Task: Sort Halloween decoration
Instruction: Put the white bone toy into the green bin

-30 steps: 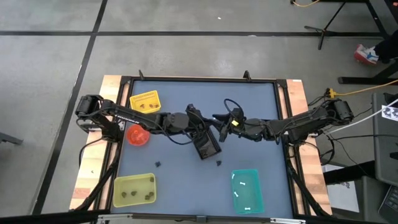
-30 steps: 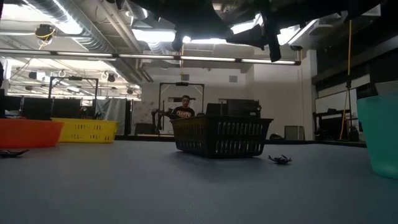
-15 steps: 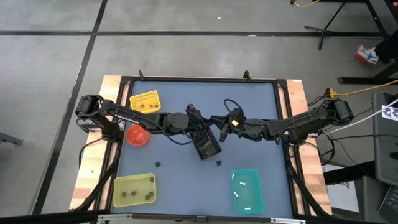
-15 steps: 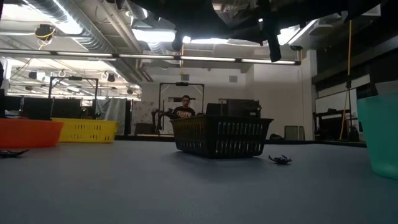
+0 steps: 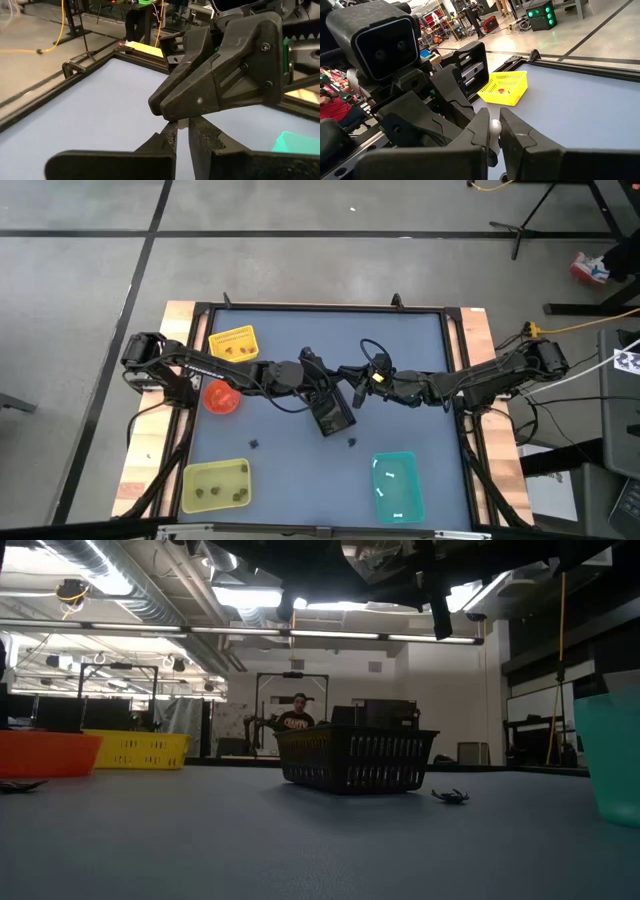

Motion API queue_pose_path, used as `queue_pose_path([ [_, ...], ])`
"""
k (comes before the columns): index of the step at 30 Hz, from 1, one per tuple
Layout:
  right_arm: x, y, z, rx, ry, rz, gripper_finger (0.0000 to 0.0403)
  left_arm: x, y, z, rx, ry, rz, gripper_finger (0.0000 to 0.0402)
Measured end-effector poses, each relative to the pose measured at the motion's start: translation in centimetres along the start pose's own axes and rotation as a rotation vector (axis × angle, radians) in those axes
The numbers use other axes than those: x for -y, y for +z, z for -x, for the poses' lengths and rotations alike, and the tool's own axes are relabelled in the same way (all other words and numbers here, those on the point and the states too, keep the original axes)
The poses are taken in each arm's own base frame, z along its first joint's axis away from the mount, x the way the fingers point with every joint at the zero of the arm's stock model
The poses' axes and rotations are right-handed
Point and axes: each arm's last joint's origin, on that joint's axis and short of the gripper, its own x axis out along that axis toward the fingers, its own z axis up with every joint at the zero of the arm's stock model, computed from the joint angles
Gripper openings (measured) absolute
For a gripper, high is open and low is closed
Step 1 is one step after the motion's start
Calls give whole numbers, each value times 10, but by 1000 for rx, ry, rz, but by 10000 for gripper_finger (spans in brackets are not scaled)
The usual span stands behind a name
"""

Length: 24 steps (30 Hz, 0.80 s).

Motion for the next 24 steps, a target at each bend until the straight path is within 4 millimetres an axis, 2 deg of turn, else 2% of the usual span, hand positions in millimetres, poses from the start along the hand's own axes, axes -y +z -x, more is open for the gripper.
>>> queue_pose_path([
  [4, 0, 0, 0, 0, 0, 2, 19, 1, 0, 0, 0, -4, -89, 32],
  [10, 0, 0, 0, -11, 15, 30, 21, 3, -2, 2, -9, -12, -135, 91],
  [15, -1, -3, 0, -50, 53, 86, 22, 0, -12, 2, -117, 4, -177, 127],
  [20, 0, -12, 1, -195, 138, 121, 23, -1, -25, 5, -253, -58, -213, 139],
  [24, 2, -24, 5, -416, 262, 95, 23, 2, -32, 9, -329, -105, -236, 139],
])
